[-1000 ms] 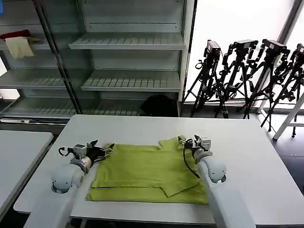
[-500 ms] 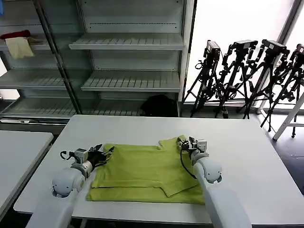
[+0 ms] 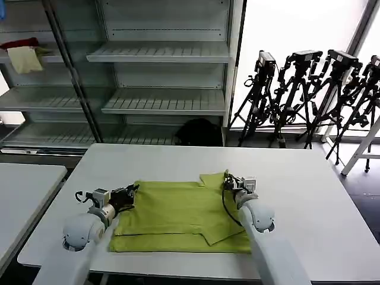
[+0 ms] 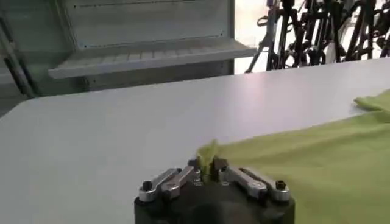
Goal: Fold and organize the clothes.
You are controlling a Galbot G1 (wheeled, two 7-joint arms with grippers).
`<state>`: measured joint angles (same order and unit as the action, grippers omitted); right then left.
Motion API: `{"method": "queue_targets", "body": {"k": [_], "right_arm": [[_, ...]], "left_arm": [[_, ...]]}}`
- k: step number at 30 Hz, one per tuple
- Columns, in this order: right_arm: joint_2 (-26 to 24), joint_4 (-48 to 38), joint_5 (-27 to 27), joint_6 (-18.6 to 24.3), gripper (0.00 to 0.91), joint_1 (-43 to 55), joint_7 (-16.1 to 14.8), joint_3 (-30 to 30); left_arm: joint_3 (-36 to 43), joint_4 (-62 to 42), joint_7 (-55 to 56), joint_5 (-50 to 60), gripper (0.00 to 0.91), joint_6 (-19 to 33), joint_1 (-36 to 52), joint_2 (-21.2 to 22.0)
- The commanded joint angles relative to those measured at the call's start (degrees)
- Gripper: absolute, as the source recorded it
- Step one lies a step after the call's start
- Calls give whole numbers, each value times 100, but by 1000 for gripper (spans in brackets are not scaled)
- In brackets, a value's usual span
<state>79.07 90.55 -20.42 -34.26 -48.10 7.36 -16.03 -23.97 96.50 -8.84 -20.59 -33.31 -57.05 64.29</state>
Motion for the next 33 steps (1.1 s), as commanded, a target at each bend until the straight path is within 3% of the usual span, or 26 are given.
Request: {"method": "queue_targets", "body": {"k": [1,9,17,28,33], "right_arm": [[-162,863,-609,13,0,-156,200,-34],[-552,2128,-994,15,0,-1202,325,-259],[-703,3328,-981,47,0,-2901,140,-754],[-648,3773,-632,75,0,-3836,-29,-1157],[-566,3814,-305,84,0,-3977,-104,-1133]], "left_arm": [[-183,400,208,-378,0,22,-14,16],[-512,1280,228,-847,0,26,-565,-56],[-1010,1799,-190,-1097,0,140,-1539,109],[-1581,2263,-482,-1107,0,260,-2575,4],[-1590,2396,-567,-481,0,323,-2789,31]]}}
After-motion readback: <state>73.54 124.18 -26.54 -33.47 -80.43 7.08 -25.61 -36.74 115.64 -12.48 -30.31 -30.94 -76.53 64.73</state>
